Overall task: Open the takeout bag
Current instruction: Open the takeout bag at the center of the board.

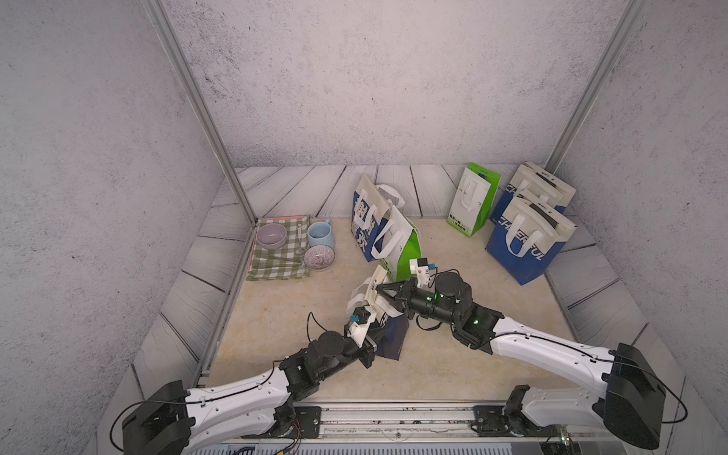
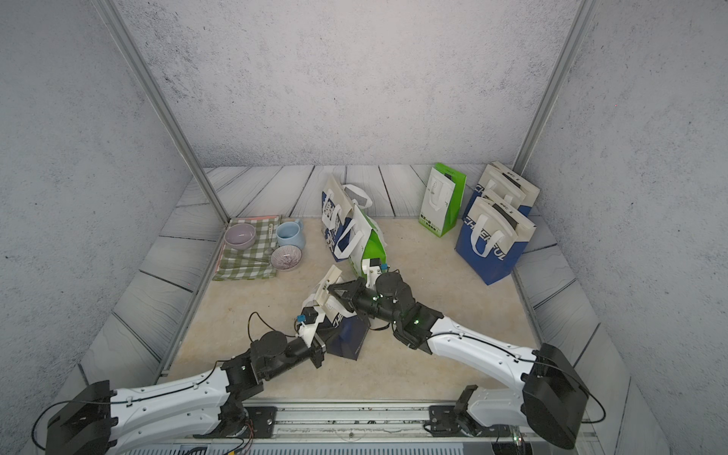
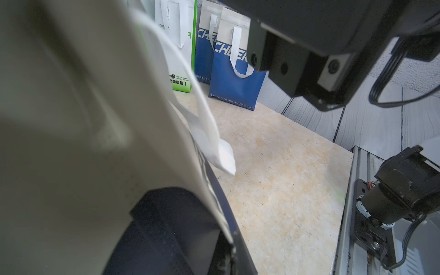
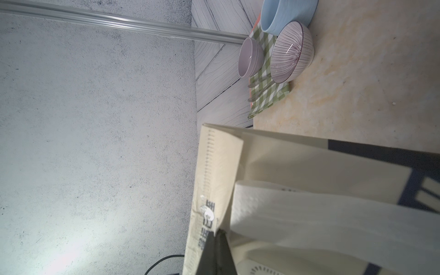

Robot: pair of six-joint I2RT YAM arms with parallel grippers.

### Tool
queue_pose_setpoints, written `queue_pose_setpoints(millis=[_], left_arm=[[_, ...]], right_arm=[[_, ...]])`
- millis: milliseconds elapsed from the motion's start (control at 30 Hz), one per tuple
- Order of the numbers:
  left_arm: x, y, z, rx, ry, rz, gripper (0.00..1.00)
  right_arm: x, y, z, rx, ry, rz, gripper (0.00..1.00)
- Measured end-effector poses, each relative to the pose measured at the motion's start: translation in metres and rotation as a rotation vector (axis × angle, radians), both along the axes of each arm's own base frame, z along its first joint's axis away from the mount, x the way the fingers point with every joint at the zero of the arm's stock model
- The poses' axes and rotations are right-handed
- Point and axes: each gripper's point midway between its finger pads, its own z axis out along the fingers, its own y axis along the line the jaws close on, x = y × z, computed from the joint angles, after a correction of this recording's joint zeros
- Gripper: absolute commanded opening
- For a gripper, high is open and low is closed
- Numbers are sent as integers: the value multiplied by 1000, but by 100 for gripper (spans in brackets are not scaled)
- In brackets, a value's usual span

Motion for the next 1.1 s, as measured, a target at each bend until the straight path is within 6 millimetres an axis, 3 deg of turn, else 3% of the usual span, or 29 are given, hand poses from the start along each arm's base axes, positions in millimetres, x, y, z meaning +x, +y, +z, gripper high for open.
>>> queue_pose_setpoints(millis=[533, 800, 967, 1000, 1100], left_arm=[[0, 0, 1, -3, -2, 0, 0], [-4, -1, -4, 14, 13, -23, 0], [-5, -1, -5, 15, 15, -27, 0], [-5, -1, -5, 16, 15, -27, 0], [-5, 0, -4, 15, 14, -27, 0]], right_arm=[[1, 1, 7, 29, -23, 0, 0], [1, 2, 40, 140, -95, 3, 0], [1, 2, 42, 133, -105, 3, 0], [1, 1, 41, 118, -105, 3, 3], [-3, -4, 41, 85, -124, 3, 25]])
